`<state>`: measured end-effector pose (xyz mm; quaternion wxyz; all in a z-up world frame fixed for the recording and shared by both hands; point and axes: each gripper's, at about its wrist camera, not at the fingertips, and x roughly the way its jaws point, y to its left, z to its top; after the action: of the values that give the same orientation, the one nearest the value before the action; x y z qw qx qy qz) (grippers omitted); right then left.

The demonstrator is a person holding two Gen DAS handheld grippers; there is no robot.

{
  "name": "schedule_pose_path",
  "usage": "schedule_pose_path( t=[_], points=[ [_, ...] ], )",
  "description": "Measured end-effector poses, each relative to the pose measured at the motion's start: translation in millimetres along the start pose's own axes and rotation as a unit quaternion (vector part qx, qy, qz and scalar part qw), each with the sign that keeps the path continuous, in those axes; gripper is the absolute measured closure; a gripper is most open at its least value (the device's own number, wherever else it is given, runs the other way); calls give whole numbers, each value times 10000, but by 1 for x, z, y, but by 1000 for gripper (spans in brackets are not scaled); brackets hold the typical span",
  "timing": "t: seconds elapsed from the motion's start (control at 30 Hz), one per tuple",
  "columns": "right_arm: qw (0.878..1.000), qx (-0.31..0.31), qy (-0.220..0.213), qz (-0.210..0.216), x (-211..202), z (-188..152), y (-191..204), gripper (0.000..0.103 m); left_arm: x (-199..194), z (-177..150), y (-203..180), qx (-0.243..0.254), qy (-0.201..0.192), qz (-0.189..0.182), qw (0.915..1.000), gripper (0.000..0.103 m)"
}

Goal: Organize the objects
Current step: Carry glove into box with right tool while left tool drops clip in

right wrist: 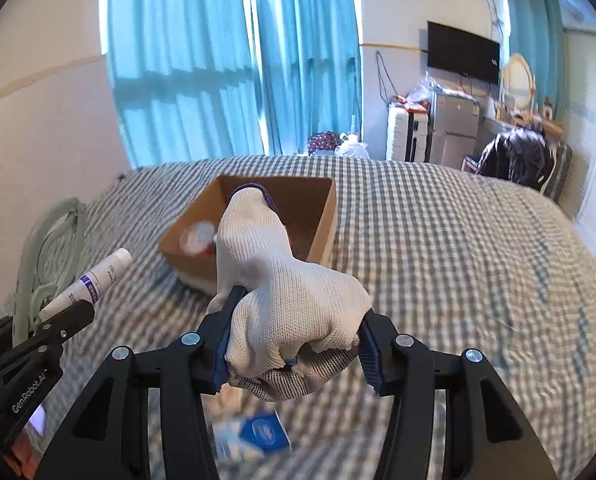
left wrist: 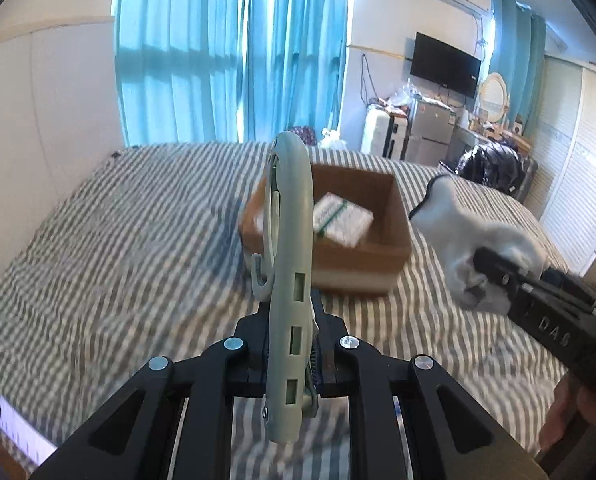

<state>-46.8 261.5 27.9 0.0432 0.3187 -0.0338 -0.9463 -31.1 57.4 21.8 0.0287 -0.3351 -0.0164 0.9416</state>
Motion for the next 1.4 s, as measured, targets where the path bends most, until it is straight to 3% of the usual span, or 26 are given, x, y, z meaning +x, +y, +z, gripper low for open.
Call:
schedule_pose_path(
  t=[0.17, 0.33, 0.43, 0.57, 0.9, 1.13, 1.3, 1.4],
  points=[
    [9996, -126, 234, 17, 39, 26, -2, 52, 24, 32, 0, -47, -120, -55, 9999, 89],
    [9990, -329, -131, -257, 44, 45, -4, 52, 43, 36, 3, 9, -168, -161, 9997, 89],
    [9998, -101, -78, -173, 53, 49, -8, 52, 60, 40, 4, 34, -14, -187, 9998, 89],
    [9992, -295, -61, -248, 73, 64, -1, 52, 82, 51, 7, 29, 78, -249, 9997, 89],
    [9992, -393, -27, -64, 152, 94, -1, 52, 155, 90, 4, 200, 97, -206, 9995, 89],
    [9985, -548, 95, 5, 199, 88, -16, 52, 199, 94, -16, 508, 188, -294, 9981, 89],
    [9986, -457, 103, 235, 212, 81, -25, 46, 220, 90, -19, 492, 362, -330, 9976, 88],
    [9989, -346, 25, 328, 204, 82, -28, 32, 219, 88, -18, 435, 392, -262, 9979, 84]
  ],
)
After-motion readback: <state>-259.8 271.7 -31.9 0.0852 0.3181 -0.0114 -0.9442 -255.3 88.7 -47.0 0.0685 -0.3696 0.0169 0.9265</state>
